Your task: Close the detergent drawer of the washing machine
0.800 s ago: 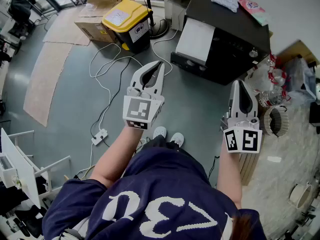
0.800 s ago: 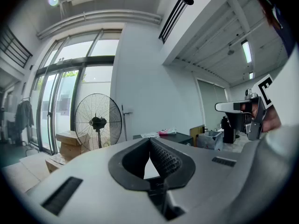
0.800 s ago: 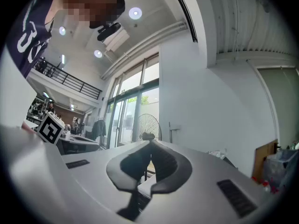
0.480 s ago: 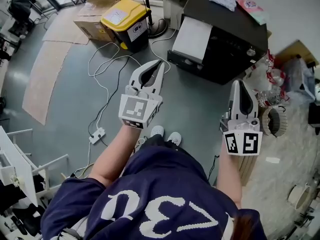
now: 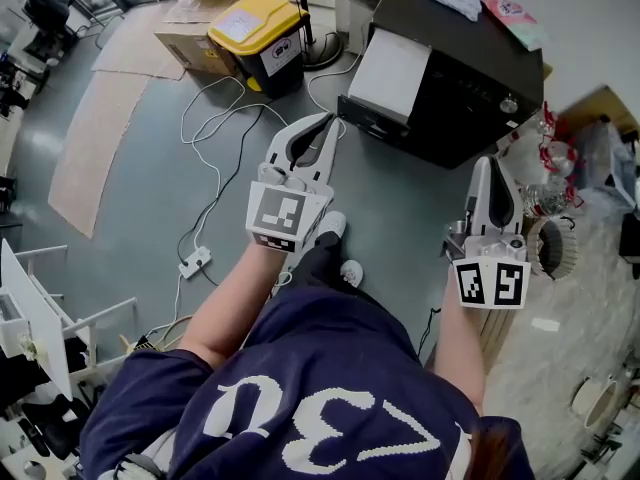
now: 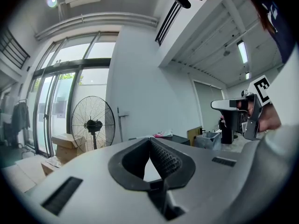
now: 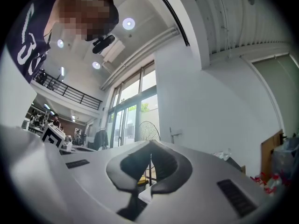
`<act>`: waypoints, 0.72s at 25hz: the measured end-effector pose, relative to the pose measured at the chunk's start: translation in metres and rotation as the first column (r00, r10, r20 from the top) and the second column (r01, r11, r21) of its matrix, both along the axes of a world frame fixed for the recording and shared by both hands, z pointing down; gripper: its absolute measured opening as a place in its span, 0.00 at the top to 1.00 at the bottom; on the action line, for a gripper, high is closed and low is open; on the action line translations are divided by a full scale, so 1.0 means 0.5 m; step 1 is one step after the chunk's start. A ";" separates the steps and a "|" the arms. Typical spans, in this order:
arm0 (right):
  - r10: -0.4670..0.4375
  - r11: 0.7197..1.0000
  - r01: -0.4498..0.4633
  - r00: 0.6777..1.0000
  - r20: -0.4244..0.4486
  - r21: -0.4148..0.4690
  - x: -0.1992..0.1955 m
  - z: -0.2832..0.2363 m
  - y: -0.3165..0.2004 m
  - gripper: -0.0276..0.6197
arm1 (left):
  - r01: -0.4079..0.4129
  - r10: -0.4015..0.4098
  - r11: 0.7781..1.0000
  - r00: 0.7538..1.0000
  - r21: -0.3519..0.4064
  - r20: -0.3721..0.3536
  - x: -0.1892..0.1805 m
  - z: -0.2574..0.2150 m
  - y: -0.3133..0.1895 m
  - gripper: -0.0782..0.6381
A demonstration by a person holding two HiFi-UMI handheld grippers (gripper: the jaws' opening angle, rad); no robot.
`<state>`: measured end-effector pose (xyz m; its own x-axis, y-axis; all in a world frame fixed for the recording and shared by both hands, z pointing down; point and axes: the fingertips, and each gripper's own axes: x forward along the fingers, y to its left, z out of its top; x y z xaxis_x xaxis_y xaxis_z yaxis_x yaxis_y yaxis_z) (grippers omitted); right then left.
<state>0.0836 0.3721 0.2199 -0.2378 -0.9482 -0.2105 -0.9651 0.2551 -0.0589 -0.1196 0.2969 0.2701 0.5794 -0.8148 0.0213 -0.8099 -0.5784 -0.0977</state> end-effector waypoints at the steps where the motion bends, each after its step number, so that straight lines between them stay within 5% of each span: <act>1: -0.001 1.000 0.001 1.000 0.000 -0.002 -0.001 0.002 -0.009 0.93 | -0.001 0.001 1.000 1.000 -0.002 -0.001 0.001 0.003 -0.010 0.86; 18: 0.040 0.999 -0.039 0.999 -0.021 0.014 -0.049 -0.027 -0.378 0.93 | -0.048 0.049 0.998 0.998 0.037 -0.026 -0.026 -0.025 -0.401 0.86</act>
<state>0.0593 0.1831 0.2062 -0.2048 -0.9542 -0.2183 -0.9755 0.2173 -0.0348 -0.1327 0.0963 0.2574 0.6182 -0.7857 -0.0243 -0.7836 -0.6135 -0.0982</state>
